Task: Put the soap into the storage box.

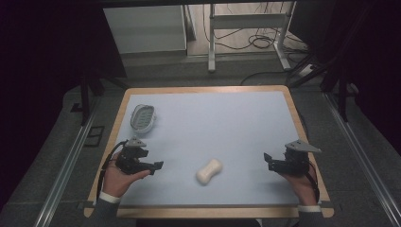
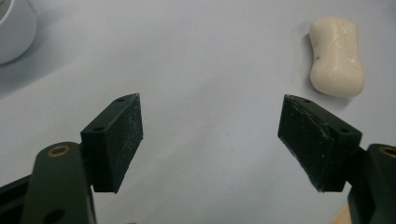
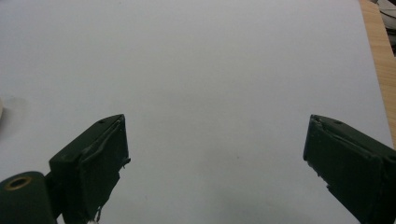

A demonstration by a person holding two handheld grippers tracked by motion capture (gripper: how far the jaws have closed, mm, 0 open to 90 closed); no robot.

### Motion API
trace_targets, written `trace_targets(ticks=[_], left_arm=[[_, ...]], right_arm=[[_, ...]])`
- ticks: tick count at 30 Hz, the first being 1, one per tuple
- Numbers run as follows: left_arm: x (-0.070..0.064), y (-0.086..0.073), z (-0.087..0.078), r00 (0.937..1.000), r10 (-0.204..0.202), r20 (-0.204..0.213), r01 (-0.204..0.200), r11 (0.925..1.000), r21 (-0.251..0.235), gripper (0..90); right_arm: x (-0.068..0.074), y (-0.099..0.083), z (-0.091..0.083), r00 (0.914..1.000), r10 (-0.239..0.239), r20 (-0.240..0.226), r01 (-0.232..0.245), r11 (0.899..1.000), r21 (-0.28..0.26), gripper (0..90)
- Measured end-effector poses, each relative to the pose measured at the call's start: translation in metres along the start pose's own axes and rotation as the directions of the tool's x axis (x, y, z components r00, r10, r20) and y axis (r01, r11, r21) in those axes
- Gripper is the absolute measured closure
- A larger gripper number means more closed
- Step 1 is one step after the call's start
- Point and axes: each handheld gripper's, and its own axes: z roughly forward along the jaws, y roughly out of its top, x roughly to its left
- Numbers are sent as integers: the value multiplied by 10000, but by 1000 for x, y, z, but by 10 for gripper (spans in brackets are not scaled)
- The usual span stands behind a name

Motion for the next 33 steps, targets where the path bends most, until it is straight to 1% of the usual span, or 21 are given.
trace_targets(ticks=[2, 5, 8, 11, 12, 14, 19, 21, 23, 26, 27, 28, 33], left_arm=[[-2, 2, 0, 10000, 54, 17, -54, 10000, -3, 222], [-1, 1, 2, 10000, -58, 5, 58, 10000, 60, 221], [-3, 1, 3, 10000, -47, -17, 47, 9999, 89, 221], [-7, 4, 4, 9999, 97, 46, -97, 9999, 93, 220], [-9, 7, 6, 9998, 177, 107, -179, 9998, 134, 217], [-10, 9, 7, 9997, 186, 141, -187, 9997, 136, 216], [-21, 17, 17, 9988, 357, 348, -365, 9991, 220, 215], [-23, 18, 18, 9986, 366, 384, -376, 9990, 257, 215], [-27, 20, 23, 9977, 510, 439, -528, 9978, 402, 215], [-29, 21, 25, 9972, 583, 473, -605, 9971, 457, 214], [-31, 21, 26, 9969, 567, 539, -590, 9973, 437, 213], [-35, 21, 27, 9957, 639, 678, -665, 9971, 367, 212], [-41, 22, 33, 9943, 770, 737, -806, 9956, 470, 212]], right_arm=[[0, 0, 0, 10000, -13, 27, 13, 10000, -22, 64], [-1, 0, -1, 10000, 7, 13, -7, 10000, -37, 64], [-2, -1, -1, 10000, 39, 12, -39, 10000, -14, 64], [-2, -1, 0, 10000, 47, 36, -47, 10000, -17, 64], [-2, -1, 0, 10000, 50, 28, -50, 10000, -5, 64], [-1, -1, 0, 10000, 47, 31, -47, 10000, -4, 64], [-1, -2, 0, 10000, 26, 63, -26, 10000, 26, 64], [-1, -2, 0, 10000, 24, 55, -25, 10000, 20, 64], [-1, -2, 0, 10000, 23, 51, -24, 10000, 27, 64], [-1, -2, 0, 10000, 23, 47, -23, 10000, 29, 64], [-2, -2, 0, 10000, 15, 55, -16, 10000, 35, 64], [-2, -2, 0, 10000, 26, 66, -26, 10000, 6, 64], [-2, -3, 0, 10000, 2, 74, -2, 10000, 38, 64]])
